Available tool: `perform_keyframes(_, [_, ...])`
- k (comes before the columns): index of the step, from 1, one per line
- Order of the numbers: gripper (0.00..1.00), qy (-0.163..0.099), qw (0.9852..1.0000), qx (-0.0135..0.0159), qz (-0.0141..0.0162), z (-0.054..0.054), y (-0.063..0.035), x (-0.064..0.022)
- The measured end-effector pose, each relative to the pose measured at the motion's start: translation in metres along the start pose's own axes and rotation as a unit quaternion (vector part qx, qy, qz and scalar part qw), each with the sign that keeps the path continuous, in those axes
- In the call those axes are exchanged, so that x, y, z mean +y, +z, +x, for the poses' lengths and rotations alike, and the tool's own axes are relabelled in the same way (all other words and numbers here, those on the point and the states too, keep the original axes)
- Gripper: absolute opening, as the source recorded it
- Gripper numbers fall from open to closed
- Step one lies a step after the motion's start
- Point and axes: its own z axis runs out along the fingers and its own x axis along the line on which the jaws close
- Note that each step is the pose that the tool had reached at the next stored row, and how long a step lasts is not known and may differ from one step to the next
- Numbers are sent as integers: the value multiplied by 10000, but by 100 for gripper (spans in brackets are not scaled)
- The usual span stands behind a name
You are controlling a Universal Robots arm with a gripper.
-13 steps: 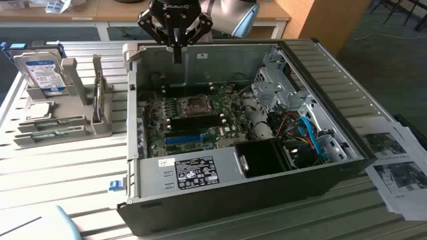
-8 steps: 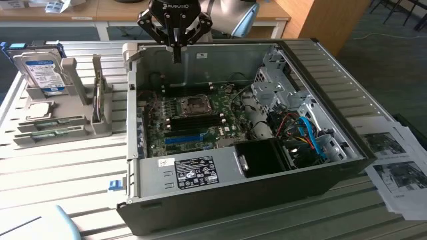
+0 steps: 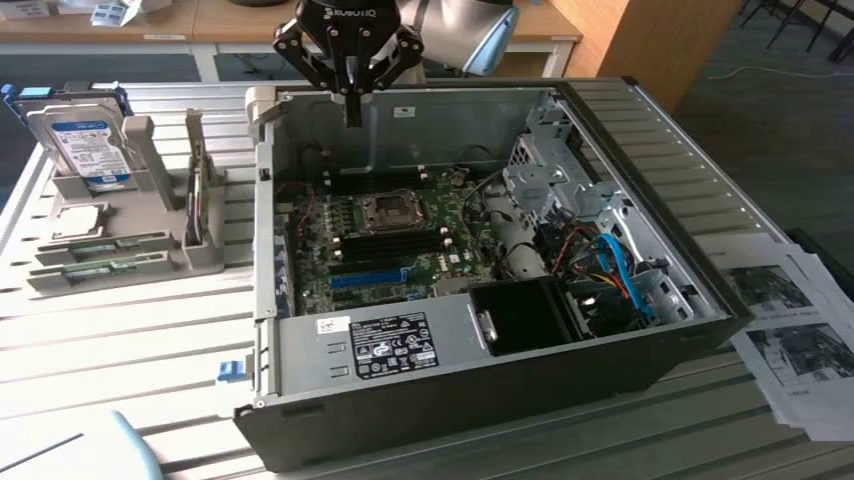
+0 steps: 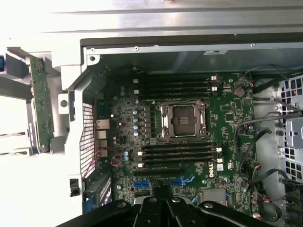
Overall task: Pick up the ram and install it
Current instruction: 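Reach for the ram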
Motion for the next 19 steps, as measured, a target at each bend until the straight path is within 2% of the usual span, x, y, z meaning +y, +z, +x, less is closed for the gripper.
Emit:
perform_keyframes(10, [9, 0, 10000, 0, -1, 127, -1, -9])
perform_keyframes(19, [9, 0, 10000, 0, -1, 283, -4, -21])
